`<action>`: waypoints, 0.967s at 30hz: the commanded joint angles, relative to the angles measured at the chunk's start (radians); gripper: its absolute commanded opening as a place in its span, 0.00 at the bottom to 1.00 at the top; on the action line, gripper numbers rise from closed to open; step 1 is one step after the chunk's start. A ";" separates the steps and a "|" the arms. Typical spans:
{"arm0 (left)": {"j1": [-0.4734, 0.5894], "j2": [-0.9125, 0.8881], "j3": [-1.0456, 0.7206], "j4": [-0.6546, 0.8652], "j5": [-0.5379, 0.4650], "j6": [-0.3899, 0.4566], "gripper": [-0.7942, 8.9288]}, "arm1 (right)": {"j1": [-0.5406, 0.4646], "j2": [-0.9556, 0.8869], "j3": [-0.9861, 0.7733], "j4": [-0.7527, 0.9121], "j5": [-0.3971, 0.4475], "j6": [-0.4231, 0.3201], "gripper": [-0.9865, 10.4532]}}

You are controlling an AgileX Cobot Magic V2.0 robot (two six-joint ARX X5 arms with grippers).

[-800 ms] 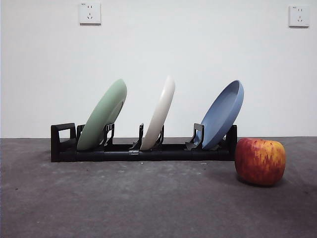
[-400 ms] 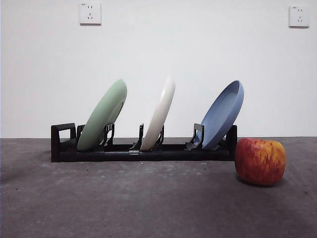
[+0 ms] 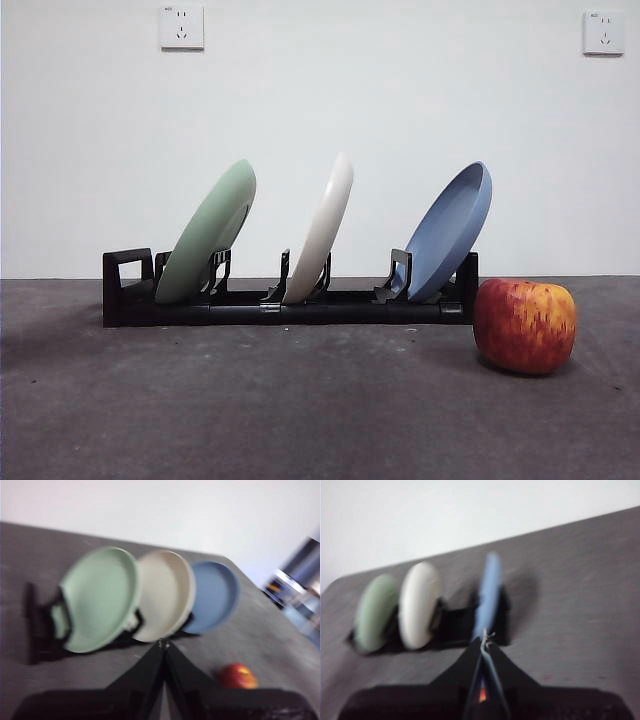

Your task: Take the green plate from the plate rack,put the plate on the table,take the apple from the table,put the apple in the plate

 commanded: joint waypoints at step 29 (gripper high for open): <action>-0.148 0.513 0.529 -0.308 -0.063 0.200 0.40 | 0.208 0.500 0.451 -0.243 -0.177 -0.092 0.45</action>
